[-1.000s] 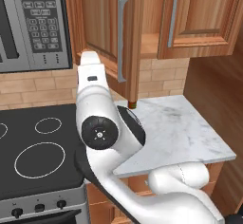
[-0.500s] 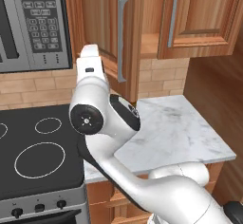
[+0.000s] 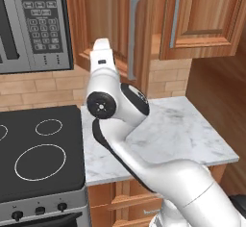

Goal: Close all open cabinet doors.

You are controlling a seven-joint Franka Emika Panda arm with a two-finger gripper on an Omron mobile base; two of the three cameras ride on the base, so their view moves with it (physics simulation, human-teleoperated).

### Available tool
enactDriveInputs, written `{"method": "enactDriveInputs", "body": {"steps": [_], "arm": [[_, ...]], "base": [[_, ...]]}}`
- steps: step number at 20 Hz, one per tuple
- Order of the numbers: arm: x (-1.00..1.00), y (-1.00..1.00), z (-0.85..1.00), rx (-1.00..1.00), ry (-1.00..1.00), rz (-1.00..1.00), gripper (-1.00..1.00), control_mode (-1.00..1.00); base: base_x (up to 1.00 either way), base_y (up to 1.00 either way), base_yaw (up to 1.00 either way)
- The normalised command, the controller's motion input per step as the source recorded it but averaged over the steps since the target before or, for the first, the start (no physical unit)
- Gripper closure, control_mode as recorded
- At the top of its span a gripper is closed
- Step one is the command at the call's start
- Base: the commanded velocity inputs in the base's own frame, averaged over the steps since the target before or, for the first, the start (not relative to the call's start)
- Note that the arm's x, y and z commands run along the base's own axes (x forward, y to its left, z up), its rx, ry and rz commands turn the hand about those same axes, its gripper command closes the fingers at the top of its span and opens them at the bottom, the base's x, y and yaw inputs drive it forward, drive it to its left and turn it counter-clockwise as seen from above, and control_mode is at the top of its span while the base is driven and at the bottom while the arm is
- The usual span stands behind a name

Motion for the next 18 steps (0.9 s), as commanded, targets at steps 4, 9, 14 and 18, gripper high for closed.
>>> {"method": "enactDriveInputs", "body": {"steps": [4,9,14,18], "arm": [[0.83,-0.2,0.0,0.0,0.0,0.0,-1.0,-1.0],[0.72,-0.27,0.0,0.0,0.0,0.0,-1.0,-1.0],[0.69,-0.34,0.0,0.0,0.0,-0.02,-1.0,-1.0],[0.72,-0.37,0.0,0.0,0.01,-0.02,-1.0,-1.0]], "base": [[0.0,0.0,0.0],[0.0,0.0,0.0],[0.0,0.0,0.0],[0.0,0.0,0.0]]}}
